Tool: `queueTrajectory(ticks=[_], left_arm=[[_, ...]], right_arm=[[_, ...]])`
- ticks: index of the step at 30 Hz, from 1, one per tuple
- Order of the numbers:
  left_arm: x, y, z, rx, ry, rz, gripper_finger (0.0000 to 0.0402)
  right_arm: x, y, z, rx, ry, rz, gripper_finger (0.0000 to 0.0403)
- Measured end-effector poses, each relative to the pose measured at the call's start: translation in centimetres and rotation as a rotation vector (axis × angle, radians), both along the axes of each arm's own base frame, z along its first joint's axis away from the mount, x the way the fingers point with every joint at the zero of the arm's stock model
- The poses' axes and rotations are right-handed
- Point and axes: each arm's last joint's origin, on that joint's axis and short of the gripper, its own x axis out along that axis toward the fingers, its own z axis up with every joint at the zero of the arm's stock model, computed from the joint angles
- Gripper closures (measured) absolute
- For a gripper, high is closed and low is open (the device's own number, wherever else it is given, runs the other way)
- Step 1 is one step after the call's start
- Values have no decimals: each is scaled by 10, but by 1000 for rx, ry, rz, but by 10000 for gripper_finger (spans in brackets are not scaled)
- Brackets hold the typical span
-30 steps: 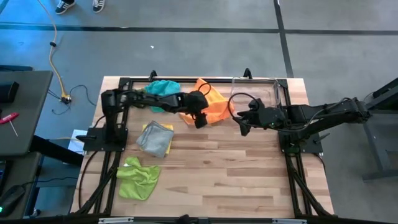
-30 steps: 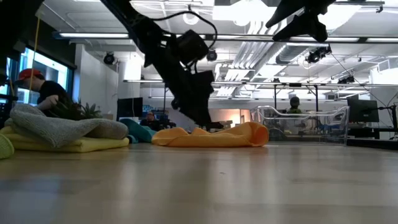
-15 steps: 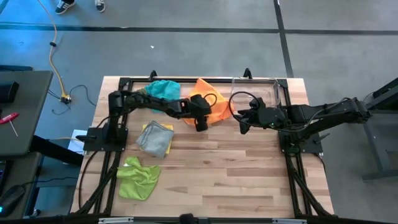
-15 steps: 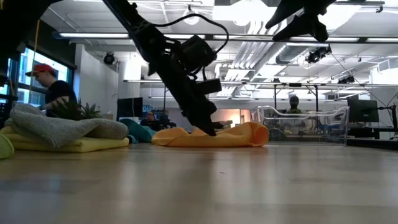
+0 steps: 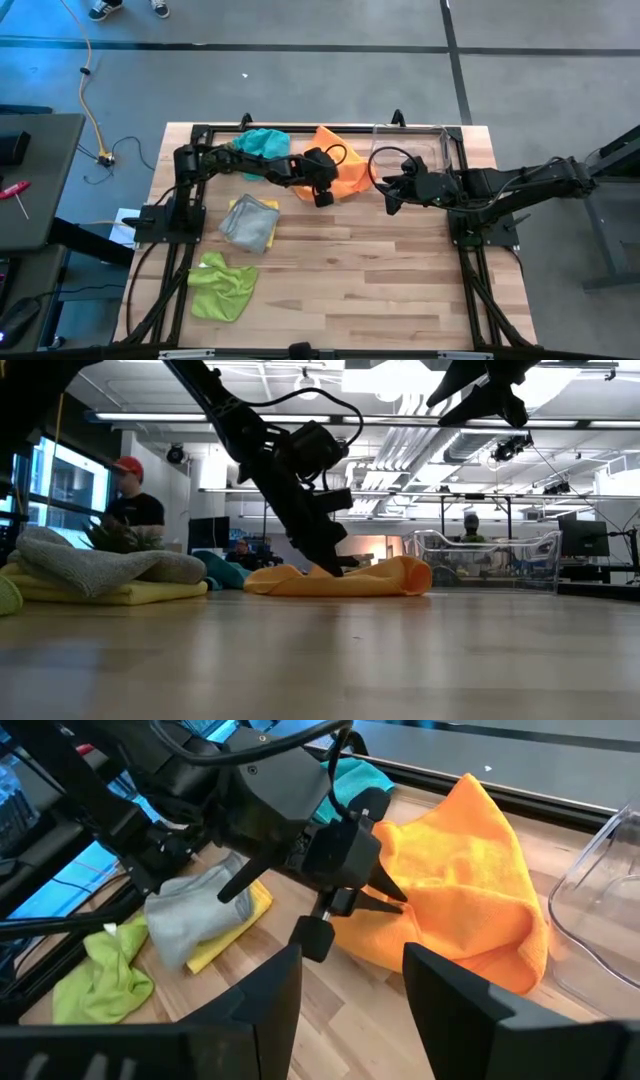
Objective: Fold microfiber towels
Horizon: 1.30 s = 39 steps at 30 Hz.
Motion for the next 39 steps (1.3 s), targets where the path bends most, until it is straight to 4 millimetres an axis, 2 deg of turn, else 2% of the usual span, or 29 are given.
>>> queueTrajectory(ticks=[6,17,22,27,34,39], left_arm=[[1,-4,0,48,27,17,348],[-2,-2,-2,10,42,21,286],[-1,-3,-3,-5,32,-15,279],[3,-5,-3,25,14,-20,299],[4,-10,-3,40,33,-67,389],[2,-11,-5,39,69,-68,395]], right_arm=[[0,0,0,2,-1,-2,236],[0,0,0,5,-3,-4,236],[0,0,0,6,-5,-5,236],[0,0,0,6,-7,-5,236],[0,0,0,5,-7,-6,236],[0,0,0,3,-7,-6,236]])
